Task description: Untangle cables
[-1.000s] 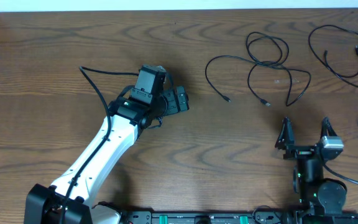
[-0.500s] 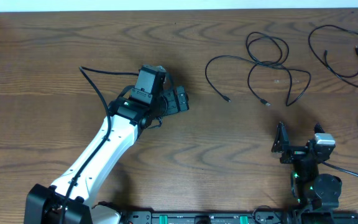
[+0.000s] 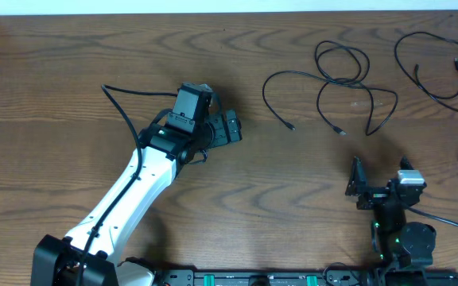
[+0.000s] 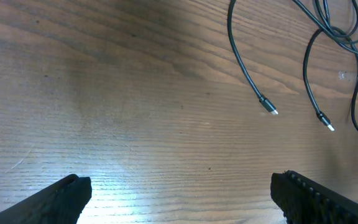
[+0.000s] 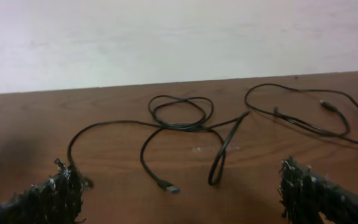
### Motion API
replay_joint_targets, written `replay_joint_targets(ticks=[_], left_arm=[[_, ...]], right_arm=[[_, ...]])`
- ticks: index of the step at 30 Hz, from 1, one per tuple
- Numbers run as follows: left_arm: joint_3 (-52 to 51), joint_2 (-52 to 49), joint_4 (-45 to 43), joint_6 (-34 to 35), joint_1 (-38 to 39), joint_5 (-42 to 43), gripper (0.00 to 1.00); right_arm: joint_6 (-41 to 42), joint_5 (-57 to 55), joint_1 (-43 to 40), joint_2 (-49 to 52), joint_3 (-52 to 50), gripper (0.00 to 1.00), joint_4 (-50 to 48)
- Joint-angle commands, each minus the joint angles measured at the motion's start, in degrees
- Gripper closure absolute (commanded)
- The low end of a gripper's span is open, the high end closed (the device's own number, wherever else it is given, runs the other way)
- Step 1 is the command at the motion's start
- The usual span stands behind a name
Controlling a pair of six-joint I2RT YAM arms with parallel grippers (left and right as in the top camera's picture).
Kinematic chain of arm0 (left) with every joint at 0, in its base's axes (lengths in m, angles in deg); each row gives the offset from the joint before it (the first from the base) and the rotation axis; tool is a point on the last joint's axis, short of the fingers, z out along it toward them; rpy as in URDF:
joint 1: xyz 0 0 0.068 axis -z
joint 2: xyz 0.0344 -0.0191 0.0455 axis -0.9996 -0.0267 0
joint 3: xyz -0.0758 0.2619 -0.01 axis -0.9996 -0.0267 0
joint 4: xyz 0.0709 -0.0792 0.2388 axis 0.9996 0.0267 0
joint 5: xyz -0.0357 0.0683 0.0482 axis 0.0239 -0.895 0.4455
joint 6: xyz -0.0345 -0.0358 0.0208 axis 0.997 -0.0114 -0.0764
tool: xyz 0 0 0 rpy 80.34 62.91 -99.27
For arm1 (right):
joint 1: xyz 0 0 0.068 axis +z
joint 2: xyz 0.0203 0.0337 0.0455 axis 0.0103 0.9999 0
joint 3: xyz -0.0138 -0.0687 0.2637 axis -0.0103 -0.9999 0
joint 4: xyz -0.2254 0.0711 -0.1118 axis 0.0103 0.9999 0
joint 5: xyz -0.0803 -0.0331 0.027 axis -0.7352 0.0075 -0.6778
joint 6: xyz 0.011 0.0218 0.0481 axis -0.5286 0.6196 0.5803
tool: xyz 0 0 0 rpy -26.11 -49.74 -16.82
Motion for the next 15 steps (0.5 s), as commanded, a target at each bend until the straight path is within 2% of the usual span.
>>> replay_joint_targets(ticks=[1, 15], left_arm=[[0.2, -0.4, 0.2, -0.1, -0.2, -0.6, 0.01], [0.2, -0.4, 0.2, -0.1, -0.2, -0.6, 0.01]], right_arm=[[-4.7, -0.7, 1.0, -0.4, -0.1, 0.01, 0.3], [-4.9, 0.2, 1.1, -0.4, -0.1, 0.01, 0.3]])
